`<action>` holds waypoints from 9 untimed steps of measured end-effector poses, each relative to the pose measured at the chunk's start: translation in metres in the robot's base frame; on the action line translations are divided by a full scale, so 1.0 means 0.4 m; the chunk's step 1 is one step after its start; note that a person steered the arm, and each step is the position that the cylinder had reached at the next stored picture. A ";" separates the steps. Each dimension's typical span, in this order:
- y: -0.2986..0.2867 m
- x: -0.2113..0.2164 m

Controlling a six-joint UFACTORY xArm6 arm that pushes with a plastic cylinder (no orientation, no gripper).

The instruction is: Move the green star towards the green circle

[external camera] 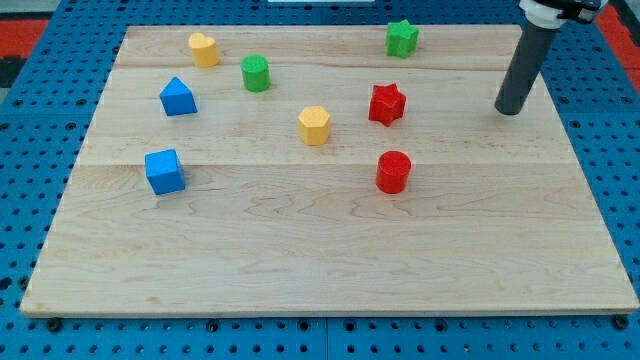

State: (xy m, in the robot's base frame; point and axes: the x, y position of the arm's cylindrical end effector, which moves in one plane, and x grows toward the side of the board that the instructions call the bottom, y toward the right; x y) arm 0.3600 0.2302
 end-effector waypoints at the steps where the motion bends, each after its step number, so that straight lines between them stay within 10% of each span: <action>1: 0.000 0.000; 3: -0.037 -0.052; 6: -0.154 -0.406; 9: -0.623 -0.251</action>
State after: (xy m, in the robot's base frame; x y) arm 0.2595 -0.0190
